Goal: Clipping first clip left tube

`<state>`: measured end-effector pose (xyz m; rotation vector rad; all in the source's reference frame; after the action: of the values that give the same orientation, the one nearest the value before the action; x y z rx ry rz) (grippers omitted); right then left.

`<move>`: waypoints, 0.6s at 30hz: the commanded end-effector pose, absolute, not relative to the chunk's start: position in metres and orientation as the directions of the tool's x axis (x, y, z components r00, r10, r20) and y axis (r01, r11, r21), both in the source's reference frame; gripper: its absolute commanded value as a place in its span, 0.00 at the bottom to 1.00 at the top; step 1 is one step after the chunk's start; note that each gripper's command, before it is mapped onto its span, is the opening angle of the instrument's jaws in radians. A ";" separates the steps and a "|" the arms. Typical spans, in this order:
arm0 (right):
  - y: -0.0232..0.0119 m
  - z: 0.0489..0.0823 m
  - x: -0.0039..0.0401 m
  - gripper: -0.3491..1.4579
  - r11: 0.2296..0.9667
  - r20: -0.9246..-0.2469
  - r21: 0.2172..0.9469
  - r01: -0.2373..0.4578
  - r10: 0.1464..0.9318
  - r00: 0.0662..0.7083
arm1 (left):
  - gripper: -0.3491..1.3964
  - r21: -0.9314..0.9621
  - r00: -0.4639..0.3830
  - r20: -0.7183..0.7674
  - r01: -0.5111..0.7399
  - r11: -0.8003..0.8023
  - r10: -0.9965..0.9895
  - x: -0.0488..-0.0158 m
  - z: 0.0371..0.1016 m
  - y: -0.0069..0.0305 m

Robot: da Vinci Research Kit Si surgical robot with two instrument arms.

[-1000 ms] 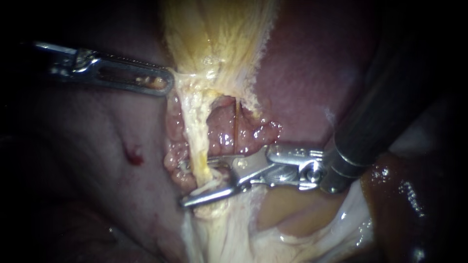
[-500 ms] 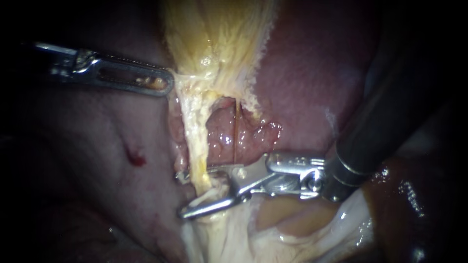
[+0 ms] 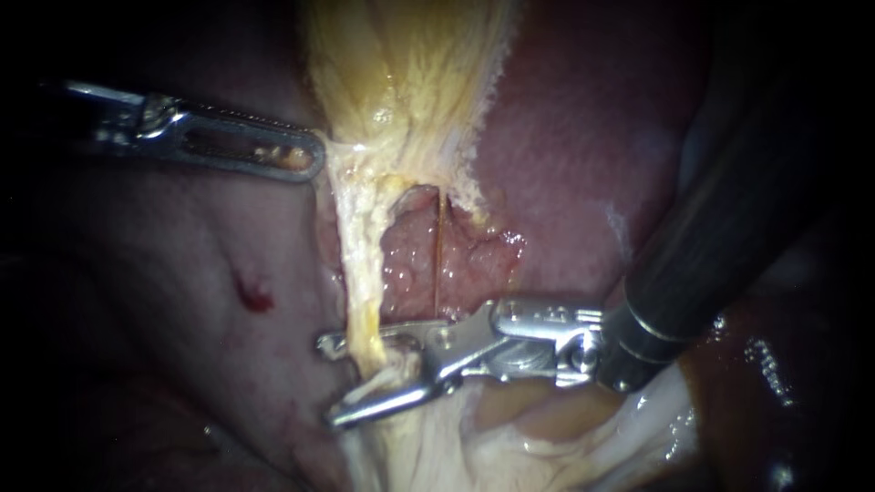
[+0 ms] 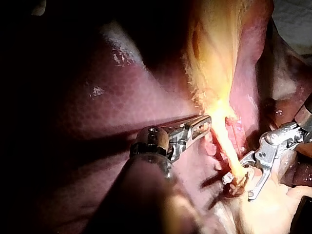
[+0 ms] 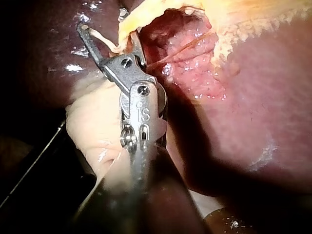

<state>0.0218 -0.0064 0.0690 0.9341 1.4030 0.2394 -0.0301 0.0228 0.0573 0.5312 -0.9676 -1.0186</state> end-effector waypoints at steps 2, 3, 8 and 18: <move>-0.0064 0.0684 0.0219 0.47 0.634 -0.729 0.674 0.379 0.654 0.203 | 0.00 0.760 0.185 0.419 0.464 0.455 -0.889 -0.0300 0.0574 0.0228; -0.0065 0.0682 0.0219 0.47 0.633 -0.728 0.675 0.380 0.654 0.203 | 0.00 0.760 0.185 0.419 0.464 0.455 -0.889 -0.0300 0.0574 0.0228; -0.0065 0.0670 0.0221 0.47 0.628 -0.726 0.675 0.387 0.660 0.195 | 0.00 0.760 0.185 0.419 0.464 0.455 -0.889 -0.0300 0.0574 0.0228; -0.0062 0.0663 0.0220 0.47 0.625 -0.723 0.677 0.389 0.663 0.192 | 0.00 0.760 0.185 0.419 0.464 0.455 -0.889 -0.0300 0.0574 0.0228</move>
<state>0.0221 -0.0062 0.0663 0.9548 1.4256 0.2403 -0.0300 0.0228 0.0574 0.5317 -0.9677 -1.0182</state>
